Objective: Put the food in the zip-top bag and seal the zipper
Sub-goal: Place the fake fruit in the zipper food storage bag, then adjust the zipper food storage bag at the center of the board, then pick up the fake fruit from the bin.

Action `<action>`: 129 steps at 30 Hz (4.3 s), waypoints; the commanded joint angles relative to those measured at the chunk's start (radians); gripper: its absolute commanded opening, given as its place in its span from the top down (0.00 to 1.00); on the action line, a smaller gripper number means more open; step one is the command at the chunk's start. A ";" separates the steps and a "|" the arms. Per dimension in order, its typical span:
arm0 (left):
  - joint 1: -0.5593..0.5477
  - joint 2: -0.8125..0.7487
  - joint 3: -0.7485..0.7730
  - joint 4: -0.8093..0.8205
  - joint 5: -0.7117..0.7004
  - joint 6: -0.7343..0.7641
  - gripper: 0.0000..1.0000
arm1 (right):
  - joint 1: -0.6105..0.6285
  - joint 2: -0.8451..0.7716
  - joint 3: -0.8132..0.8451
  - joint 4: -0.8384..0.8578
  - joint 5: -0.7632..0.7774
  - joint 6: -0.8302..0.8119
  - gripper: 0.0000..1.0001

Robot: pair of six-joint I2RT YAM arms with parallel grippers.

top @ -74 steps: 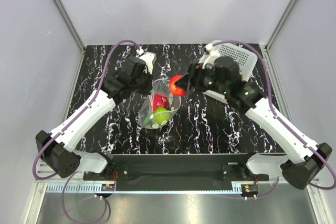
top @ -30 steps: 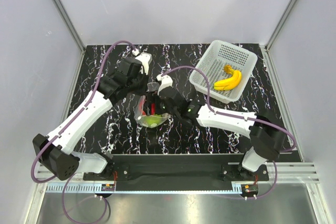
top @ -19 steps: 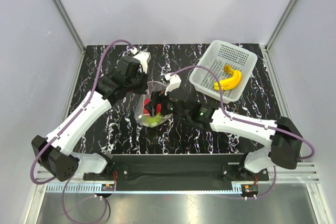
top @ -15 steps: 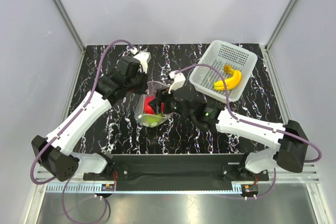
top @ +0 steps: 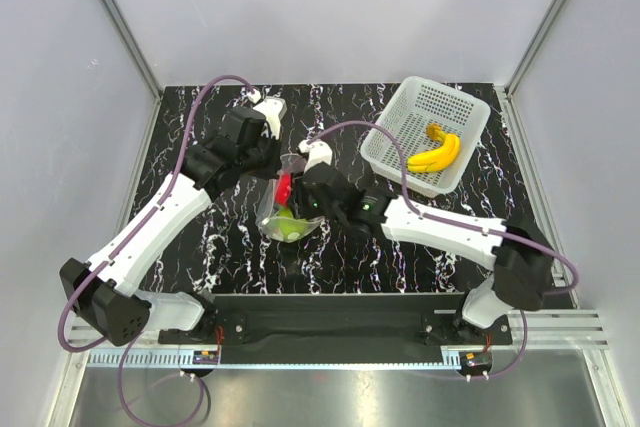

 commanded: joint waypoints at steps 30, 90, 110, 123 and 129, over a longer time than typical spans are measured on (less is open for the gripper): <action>0.007 -0.013 0.028 0.048 0.033 -0.014 1.00 | 0.009 0.196 0.113 -0.046 -0.071 0.065 0.99; 0.021 -0.097 0.015 0.074 0.022 -0.018 1.00 | -0.080 -0.046 0.314 -0.443 0.213 0.049 1.00; 0.032 -0.063 0.023 0.065 0.059 -0.015 1.00 | -0.095 -0.065 0.325 -0.477 0.195 0.018 0.41; 0.044 -0.048 0.025 0.058 0.065 -0.018 1.00 | -0.458 -0.349 0.096 -0.474 0.082 0.009 0.25; 0.046 -0.048 0.023 0.059 0.070 -0.018 1.00 | -0.704 -0.194 0.113 -0.512 0.000 -0.023 0.22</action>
